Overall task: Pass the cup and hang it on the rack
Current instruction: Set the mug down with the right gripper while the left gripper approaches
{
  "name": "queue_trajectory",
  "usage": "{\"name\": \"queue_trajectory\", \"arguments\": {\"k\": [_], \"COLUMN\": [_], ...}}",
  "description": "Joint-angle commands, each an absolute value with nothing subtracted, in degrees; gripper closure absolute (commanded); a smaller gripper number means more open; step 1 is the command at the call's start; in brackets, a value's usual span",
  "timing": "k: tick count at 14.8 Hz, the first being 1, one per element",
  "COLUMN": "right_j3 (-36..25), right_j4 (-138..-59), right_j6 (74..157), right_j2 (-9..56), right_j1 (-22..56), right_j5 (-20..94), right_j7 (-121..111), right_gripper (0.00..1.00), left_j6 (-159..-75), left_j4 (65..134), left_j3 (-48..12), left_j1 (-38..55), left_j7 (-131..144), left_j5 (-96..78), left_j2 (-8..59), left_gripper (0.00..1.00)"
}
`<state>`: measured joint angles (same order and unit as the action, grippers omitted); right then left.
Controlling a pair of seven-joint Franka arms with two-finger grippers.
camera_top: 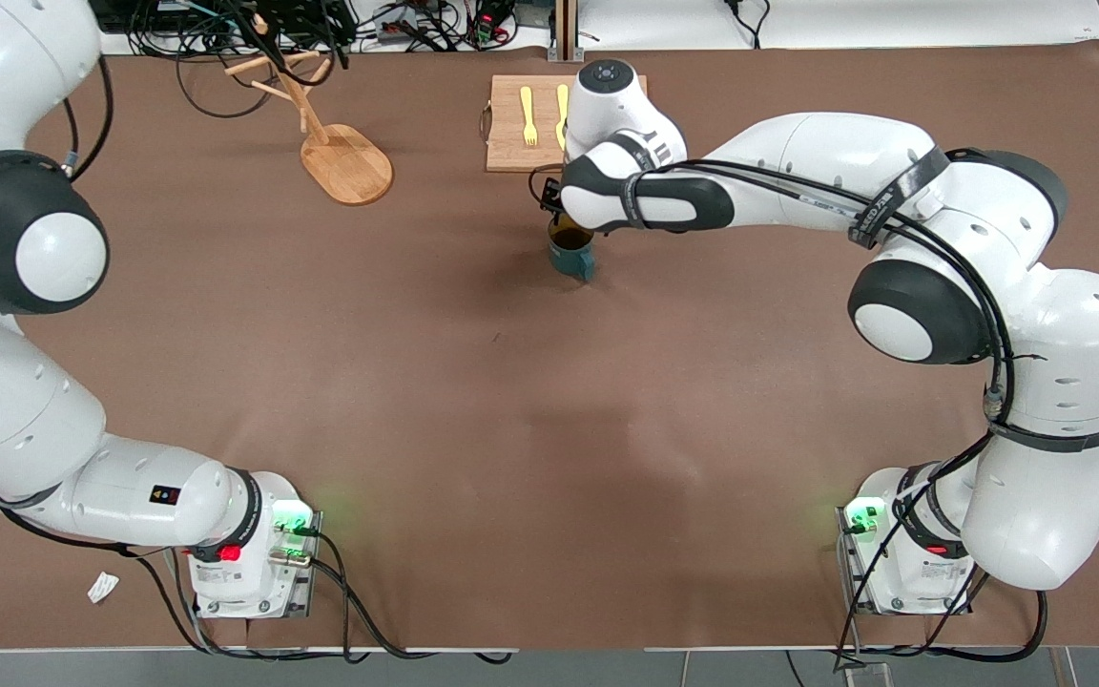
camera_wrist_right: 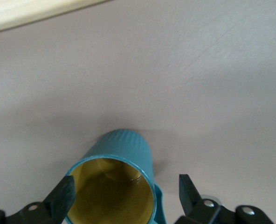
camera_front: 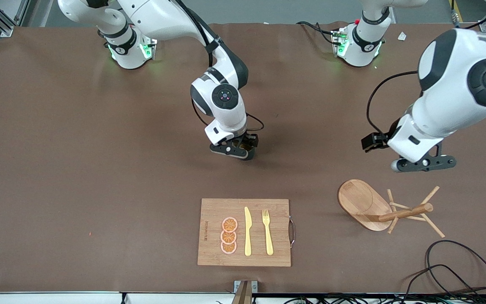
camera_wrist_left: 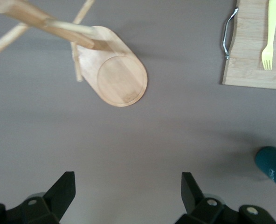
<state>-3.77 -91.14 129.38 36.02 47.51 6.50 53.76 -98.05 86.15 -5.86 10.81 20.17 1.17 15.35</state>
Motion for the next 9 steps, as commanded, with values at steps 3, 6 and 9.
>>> {"name": "queue_trajectory", "arguments": {"k": [3,6,9], "right_j3": [-3.69,-3.78,-3.87], "right_j4": [-91.93,-92.11,-94.47], "right_j6": [115.08,107.69,105.03], "right_j2": [26.83,22.69,18.91], "right_j1": [39.13,32.54,26.56], "right_j5": [7.65,7.65,7.47], "right_j7": [38.79,28.68,20.94], "right_gripper": [0.00,0.00,0.00], "left_j6": [-104.49,-108.18,-110.91], "left_j4": [90.17,90.62,90.70], "left_j3": [-5.80,-5.80,-5.80], "left_j1": [16.68,20.73,24.77], "left_j7": [29.07,36.80,43.84], "left_j5": [2.28,2.55,2.64], "left_j2": [17.05,20.21,21.88], "left_gripper": [0.00,0.00,0.00]}}
